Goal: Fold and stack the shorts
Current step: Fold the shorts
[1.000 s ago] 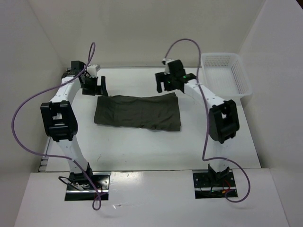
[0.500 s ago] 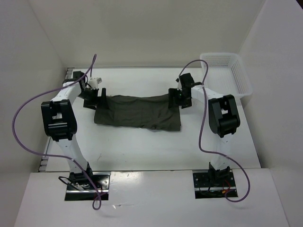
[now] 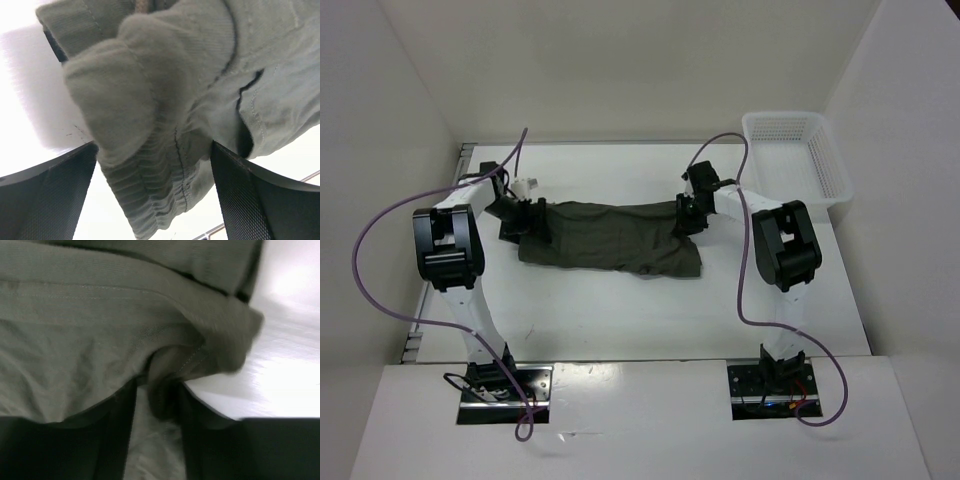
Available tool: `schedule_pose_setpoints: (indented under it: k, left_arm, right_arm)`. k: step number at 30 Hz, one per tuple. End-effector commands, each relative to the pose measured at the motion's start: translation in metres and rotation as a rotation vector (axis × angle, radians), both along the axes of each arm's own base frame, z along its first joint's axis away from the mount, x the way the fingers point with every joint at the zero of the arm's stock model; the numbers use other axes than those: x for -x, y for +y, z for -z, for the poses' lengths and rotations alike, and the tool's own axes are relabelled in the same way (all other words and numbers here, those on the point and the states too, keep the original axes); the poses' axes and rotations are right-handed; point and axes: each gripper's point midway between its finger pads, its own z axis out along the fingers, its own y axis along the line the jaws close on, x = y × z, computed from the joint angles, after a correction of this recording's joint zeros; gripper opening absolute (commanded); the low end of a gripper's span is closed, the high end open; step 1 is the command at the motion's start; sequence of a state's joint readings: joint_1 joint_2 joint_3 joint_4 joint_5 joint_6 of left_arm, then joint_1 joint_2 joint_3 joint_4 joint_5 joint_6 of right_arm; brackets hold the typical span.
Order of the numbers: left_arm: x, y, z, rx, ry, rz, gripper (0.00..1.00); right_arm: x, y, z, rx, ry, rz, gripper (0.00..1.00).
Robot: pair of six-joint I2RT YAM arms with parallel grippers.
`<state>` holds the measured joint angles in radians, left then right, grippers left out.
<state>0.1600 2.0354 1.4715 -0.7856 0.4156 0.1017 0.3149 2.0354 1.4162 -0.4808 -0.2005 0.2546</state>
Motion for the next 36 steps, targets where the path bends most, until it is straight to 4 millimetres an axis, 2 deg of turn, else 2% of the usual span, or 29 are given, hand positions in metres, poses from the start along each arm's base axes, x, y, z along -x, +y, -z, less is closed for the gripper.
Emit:
schedule_pose_setpoints:
  k: [1, 3, 4, 5, 6, 7, 9, 10, 11, 12, 13, 15, 16, 17, 23, 25, 26, 28, 29, 30, 32, 34, 35, 36]
  left_arm:
    - [0.018, -0.006, 0.038, 0.048, 0.117, 0.019, 1.00]
    - [0.018, -0.008, 0.037, 0.060, 0.115, 0.020, 1.00]
    - [0.019, -0.009, 0.040, 0.070, 0.119, 0.030, 0.97]
    - [0.021, -0.011, 0.039, 0.080, 0.126, 0.031, 0.93]
    - [0.021, -0.011, 0.039, 0.079, 0.122, 0.039, 0.88]
    - [0.020, -0.013, 0.038, 0.092, 0.120, 0.040, 0.79]
    - [0.020, -0.015, 0.037, 0.106, 0.117, 0.041, 0.72]
    - [0.022, -0.018, 0.035, 0.123, 0.124, 0.041, 0.72]
    - [0.018, -0.020, 0.032, 0.139, 0.105, 0.051, 0.74]
    - [0.015, -0.023, 0.030, 0.137, 0.097, 0.061, 0.80]
    - [0.017, -0.023, 0.030, 0.139, 0.106, 0.061, 0.88]
    - [0.012, -0.028, 0.024, 0.144, 0.086, 0.073, 0.99]
    - [0.012, -0.030, 0.022, 0.161, 0.082, 0.075, 1.00]
    - [0.012, -0.036, 0.021, 0.170, 0.077, 0.096, 1.00]
    - [0.013, -0.073, 0.012, 0.219, 0.067, 0.180, 1.00]
    - [0.011, -0.083, 0.010, 0.217, 0.058, 0.207, 1.00]
    - [0.010, -0.092, 0.007, 0.215, 0.049, 0.235, 1.00]
    - [0.010, -0.101, 0.005, 0.213, 0.042, 0.260, 1.00]
    - [0.010, -0.109, 0.006, 0.213, 0.044, 0.281, 1.00]
    - [0.013, -0.113, 0.011, 0.214, 0.059, 0.291, 1.00]
    - [0.008, -0.121, 0.020, 0.215, 0.069, 0.300, 1.00]
    - [0.001, -0.134, 0.031, 0.215, 0.081, 0.322, 1.00]
    - [0.000, -0.142, 0.033, 0.215, 0.086, 0.333, 1.00]
    - [-0.003, -0.147, 0.036, 0.215, 0.084, 0.346, 1.00]
  right_arm:
    - [0.028, 0.006, 0.029, -0.011, 0.124, 0.025, 0.29]
    - [0.030, 0.002, 0.033, 0.003, 0.132, 0.040, 0.14]
    - [0.024, 0.005, 0.029, -0.004, 0.112, 0.040, 0.00]
    - [0.024, 0.005, 0.029, -0.004, 0.112, 0.040, 0.00]
    - [0.017, 0.007, 0.019, -0.014, 0.085, 0.039, 0.00]
    - [0.013, 0.008, 0.016, -0.018, 0.074, 0.039, 0.00]
    - [-0.004, 0.002, 0.003, 0.000, 0.020, 0.067, 0.00]
    - [-0.010, -0.005, -0.003, 0.012, 0.002, 0.088, 0.00]
    - [-0.024, -0.016, -0.015, 0.042, -0.049, 0.114, 0.00]
    - [-0.030, -0.023, -0.018, 0.054, -0.064, 0.132, 0.00]
    - [-0.033, -0.036, -0.024, 0.072, -0.078, 0.147, 0.00]
    - [-0.039, -0.050, -0.041, 0.084, -0.116, 0.153, 0.00]
    - [-0.040, -0.063, -0.045, 0.091, -0.115, 0.169, 0.00]
    - [-0.034, -0.063, -0.053, 0.087, -0.121, 0.149, 0.00]
    - [-0.019, -0.091, -0.079, 0.104, -0.144, 0.149, 0.00]
    - [-0.020, -0.098, -0.097, 0.110, -0.178, 0.141, 0.00]
    - [-0.018, -0.103, -0.100, 0.119, -0.163, 0.142, 0.00]
    - [-0.026, -0.103, -0.127, 0.119, -0.214, 0.129, 0.00]
    - [-0.022, -0.102, -0.133, 0.113, -0.200, 0.123, 0.00]
    - [-0.028, -0.098, -0.150, 0.096, -0.233, 0.108, 0.00]
    - [-0.030, -0.092, -0.159, 0.086, -0.236, 0.095, 0.00]
    - [-0.032, -0.071, -0.169, 0.076, -0.260, 0.050, 0.00]
    - [-0.031, -0.051, -0.170, 0.064, -0.260, 0.021, 0.00]
    - [-0.036, -0.040, -0.175, 0.052, -0.276, 0.010, 0.00]
